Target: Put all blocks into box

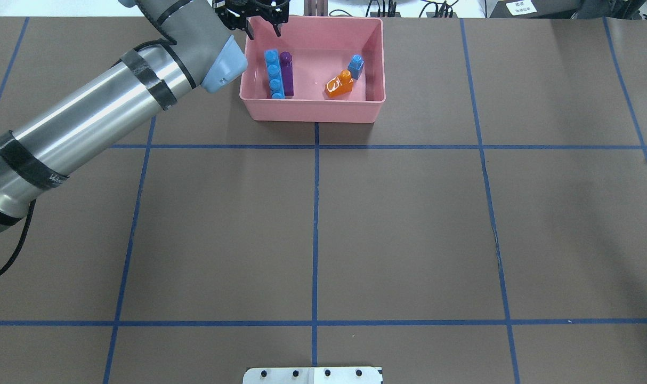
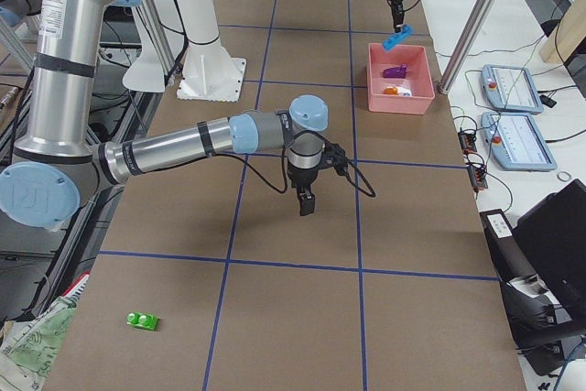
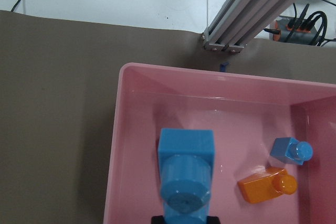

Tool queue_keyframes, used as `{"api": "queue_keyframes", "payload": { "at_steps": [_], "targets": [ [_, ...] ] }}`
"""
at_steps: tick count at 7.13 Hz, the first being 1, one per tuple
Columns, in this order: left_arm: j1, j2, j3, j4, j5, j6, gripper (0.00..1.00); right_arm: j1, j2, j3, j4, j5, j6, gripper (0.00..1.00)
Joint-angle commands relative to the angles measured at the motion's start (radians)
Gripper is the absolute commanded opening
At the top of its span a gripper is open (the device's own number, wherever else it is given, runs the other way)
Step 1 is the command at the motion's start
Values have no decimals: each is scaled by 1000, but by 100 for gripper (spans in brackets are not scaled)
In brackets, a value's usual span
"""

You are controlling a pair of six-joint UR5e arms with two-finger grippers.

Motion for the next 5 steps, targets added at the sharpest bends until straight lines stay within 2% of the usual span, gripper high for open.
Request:
{"api": "queue_keyframes", "payload": {
  "at_steps": [1, 3, 5],
  "targets": [
    [-13, 39, -72, 15, -10, 55, 100, 10, -98, -90, 201, 4, 5, 99],
    [-56, 259, -332, 103, -93, 227, 100, 39, -202, -86, 246, 4, 26, 100],
    [-95, 450, -513, 162, -145, 383, 100, 49, -331, -94, 345, 10, 52, 100]
  ]
}}
